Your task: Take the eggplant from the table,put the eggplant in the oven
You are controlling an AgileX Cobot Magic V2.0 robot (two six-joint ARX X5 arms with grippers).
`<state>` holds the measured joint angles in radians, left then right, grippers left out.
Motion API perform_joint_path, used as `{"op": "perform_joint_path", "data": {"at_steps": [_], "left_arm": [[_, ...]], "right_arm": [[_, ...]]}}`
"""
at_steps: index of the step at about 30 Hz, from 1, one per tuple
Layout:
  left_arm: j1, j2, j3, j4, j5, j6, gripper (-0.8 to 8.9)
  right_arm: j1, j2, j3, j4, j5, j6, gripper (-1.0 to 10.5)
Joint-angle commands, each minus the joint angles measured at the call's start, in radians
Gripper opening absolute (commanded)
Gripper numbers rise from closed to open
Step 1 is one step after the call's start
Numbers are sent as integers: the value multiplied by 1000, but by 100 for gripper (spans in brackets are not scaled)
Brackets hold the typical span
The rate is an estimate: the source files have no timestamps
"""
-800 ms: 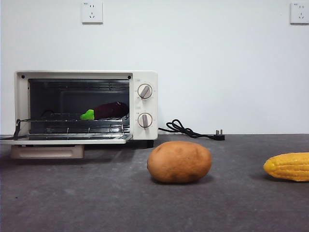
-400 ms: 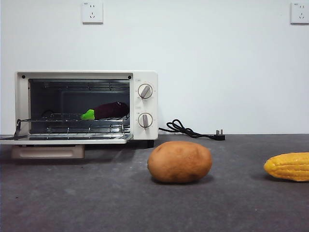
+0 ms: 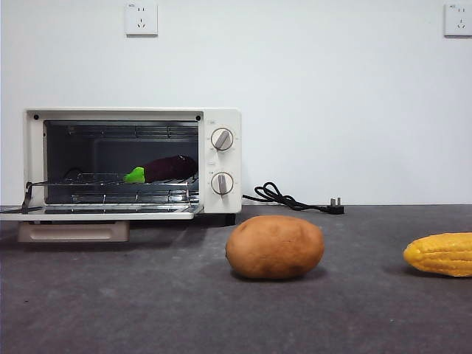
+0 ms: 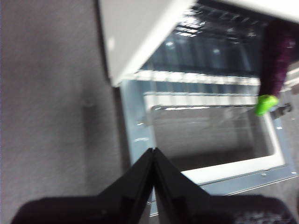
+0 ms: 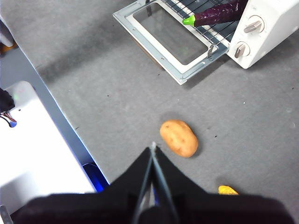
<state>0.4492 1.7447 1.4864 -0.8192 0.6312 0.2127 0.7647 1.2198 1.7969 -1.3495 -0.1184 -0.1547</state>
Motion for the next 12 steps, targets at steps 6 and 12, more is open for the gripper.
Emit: {"op": "perform_joint_path", "data": {"at_steps": [6, 12], "left_arm": [[35, 97, -15, -6, 6, 43, -6], [32, 112, -85, 72, 40, 46, -6]], "right_arm": [[0, -1, -1, -10, 13, -7, -12], [0, 0, -1, -10, 35, -7, -12]]}}
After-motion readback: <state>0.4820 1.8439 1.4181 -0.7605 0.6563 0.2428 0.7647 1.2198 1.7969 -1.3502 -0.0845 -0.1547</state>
